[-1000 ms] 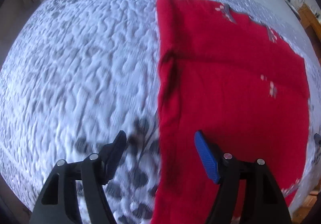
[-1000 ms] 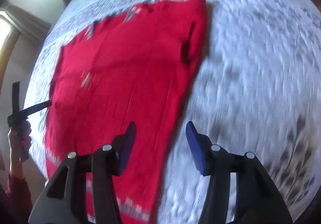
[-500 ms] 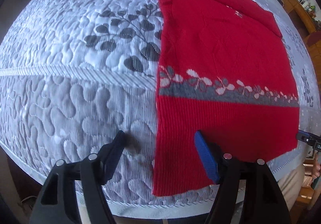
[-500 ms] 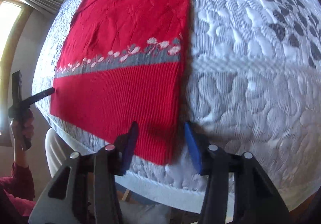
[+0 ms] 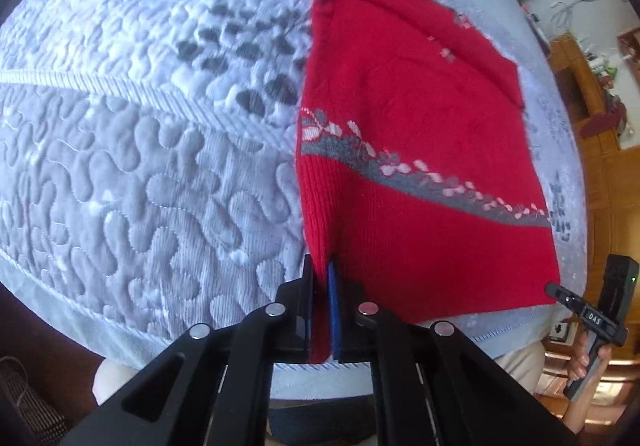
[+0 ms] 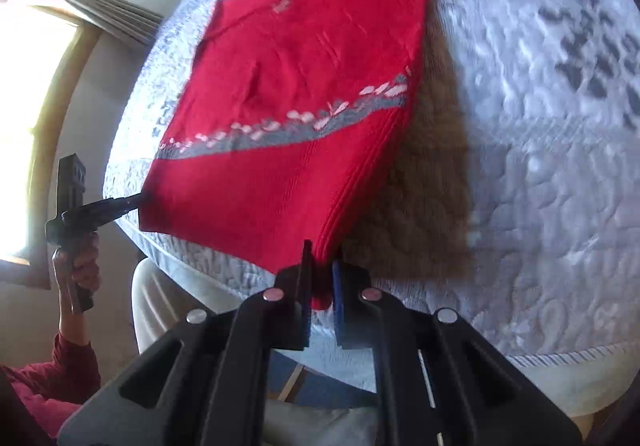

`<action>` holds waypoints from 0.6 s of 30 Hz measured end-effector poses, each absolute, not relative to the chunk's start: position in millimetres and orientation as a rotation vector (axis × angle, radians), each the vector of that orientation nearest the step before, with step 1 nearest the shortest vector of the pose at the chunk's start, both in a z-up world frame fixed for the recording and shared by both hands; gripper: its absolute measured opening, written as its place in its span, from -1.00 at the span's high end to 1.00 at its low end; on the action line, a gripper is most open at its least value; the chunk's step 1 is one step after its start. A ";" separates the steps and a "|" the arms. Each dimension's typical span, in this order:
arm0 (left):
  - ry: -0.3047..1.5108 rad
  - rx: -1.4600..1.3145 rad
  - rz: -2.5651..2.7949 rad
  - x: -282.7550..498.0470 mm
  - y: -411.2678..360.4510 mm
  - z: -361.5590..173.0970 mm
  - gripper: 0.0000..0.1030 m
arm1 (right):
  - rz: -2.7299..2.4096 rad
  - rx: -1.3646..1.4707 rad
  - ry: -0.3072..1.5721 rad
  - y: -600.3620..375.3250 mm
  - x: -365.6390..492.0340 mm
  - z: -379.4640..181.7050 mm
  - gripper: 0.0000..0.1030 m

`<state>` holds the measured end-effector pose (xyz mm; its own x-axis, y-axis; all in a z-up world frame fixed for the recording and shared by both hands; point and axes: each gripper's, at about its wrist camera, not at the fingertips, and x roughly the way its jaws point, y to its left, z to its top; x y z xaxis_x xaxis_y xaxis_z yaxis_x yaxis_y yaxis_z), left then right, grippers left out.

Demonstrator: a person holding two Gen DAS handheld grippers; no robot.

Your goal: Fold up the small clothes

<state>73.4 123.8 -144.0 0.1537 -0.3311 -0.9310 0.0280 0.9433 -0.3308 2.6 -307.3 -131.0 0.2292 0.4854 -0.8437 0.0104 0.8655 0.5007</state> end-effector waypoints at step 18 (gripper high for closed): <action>1.444 -0.042 -0.244 51.1 95.4 -182.9 0.09 | 0.292 0.376 1.432 -308.5 -1.3 -172.4 0.41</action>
